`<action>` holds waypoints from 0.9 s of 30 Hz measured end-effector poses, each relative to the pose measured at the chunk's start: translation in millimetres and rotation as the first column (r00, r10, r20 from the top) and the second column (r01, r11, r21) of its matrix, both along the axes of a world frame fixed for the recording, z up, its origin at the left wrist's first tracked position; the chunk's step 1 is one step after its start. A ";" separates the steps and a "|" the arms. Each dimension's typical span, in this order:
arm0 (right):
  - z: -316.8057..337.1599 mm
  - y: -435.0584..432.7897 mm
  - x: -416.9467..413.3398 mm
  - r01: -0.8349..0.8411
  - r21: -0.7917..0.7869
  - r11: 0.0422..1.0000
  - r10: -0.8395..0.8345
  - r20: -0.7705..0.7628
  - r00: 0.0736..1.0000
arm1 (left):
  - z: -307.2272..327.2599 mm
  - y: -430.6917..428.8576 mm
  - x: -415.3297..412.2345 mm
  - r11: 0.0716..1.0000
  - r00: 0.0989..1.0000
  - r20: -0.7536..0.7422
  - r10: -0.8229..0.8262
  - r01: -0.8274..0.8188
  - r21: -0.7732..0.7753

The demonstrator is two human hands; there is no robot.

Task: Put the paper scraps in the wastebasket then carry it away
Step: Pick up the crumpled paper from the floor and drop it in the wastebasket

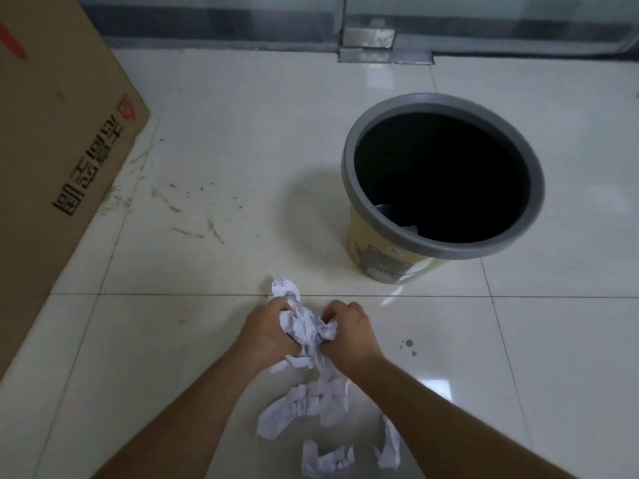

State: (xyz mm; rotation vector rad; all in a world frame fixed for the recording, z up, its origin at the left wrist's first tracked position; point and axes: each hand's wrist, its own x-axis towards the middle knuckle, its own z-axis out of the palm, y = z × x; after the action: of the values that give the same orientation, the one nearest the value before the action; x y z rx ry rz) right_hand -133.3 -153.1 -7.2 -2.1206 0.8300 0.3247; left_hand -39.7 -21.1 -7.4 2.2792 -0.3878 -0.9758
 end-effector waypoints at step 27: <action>255.9 -198.1 10.2 0.307 -0.260 0.915 -0.087 0.618 0.781 | 268.5 -217.6 35.9 0.946 0.898 0.435 -0.070 0.199 -0.258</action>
State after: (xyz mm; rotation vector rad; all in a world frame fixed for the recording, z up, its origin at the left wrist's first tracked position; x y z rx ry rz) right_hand -123.2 -351.2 248.8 -2.2239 0.7511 -0.6362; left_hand -3.9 -238.6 261.1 2.1896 -0.8302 -0.4359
